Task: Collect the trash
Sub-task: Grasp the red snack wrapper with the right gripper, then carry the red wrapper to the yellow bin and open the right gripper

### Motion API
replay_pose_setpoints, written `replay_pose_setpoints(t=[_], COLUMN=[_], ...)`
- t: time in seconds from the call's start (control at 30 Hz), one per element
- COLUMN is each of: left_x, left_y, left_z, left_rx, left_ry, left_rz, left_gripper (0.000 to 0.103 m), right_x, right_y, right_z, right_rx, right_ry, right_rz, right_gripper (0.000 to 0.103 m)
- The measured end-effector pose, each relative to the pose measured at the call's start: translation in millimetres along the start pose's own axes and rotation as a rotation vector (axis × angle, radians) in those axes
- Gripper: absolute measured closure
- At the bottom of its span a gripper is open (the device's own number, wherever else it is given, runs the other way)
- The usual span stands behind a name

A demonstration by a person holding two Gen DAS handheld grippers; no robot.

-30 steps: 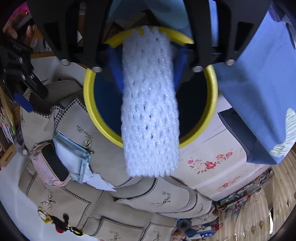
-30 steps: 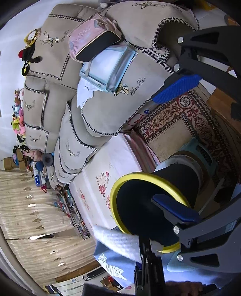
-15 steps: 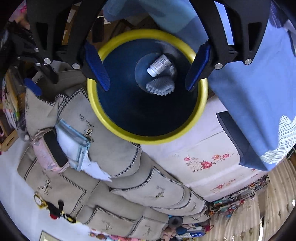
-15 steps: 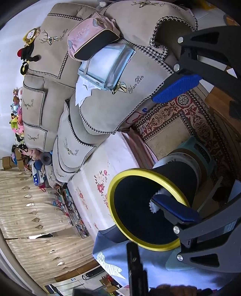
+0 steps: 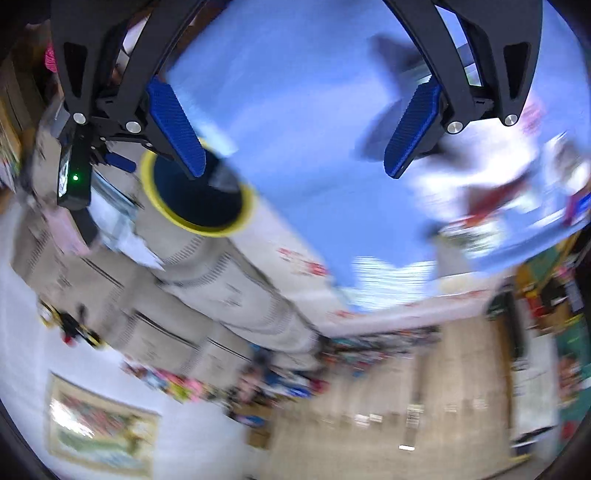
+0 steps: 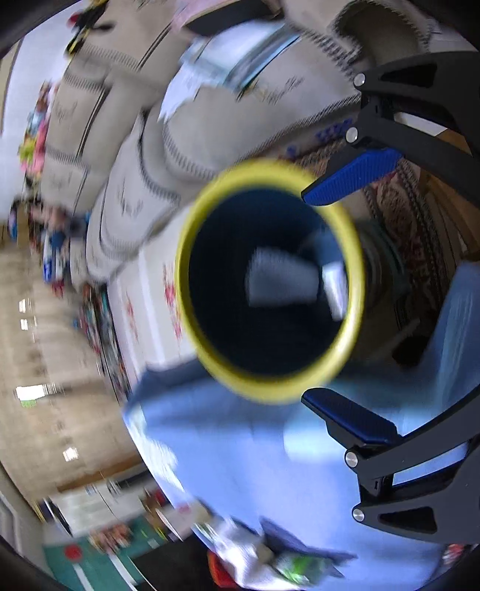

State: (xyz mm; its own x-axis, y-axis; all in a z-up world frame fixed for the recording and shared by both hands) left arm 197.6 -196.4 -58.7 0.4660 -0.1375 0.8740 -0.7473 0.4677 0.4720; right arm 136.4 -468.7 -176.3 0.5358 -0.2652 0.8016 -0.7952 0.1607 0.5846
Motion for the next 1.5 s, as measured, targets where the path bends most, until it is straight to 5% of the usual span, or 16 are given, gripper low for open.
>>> replay_pose_setpoints(t=[0.13, 0.3, 0.57, 1.03, 1.2, 1.5], left_x=[-12, -34, -66, -79, -83, -83], left_y=[64, 117, 153, 147, 144, 136], left_z=[-73, -140, -184, -216, -219, -217], left_rx=[0.191, 0.322, 0.38, 0.396, 0.392, 0.388], left_ry=[0.064, 0.139, 0.189, 0.233, 0.242, 0.243], left_rz=[0.077, 0.116, 0.141, 0.133, 0.127, 0.117], left_gripper=[0.006, 0.006, 0.006, 0.006, 0.006, 0.006], right_x=[5, 5, 53, 74, 73, 85], right_y=[-1, 9, 28, -27, -33, -14], right_z=[-68, -152, -262, -350, -357, -352], right_rx=[0.156, 0.344, 0.561, 0.52, 0.515, 0.58], right_ry=[0.06, 0.137, 0.171, 0.165, 0.169, 0.123], right_rz=[-0.011, -0.02, 0.05, -0.034, -0.051, 0.01], right_gripper=[0.009, 0.009, 0.014, 0.048, 0.091, 0.1])
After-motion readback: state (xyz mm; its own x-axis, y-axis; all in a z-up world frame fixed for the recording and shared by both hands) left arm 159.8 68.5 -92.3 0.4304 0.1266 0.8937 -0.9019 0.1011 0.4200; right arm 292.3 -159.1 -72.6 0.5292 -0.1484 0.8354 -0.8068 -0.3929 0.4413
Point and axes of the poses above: each gripper's, at about its wrist camera, not at the fingertips, and y roughly against the way its jaws point, z to its right, x to its top, the point moved 4 cm from there along -y, roughly the way its jaws point, and after that the axes turned 12 degrees about z, right-handed, at the moved point
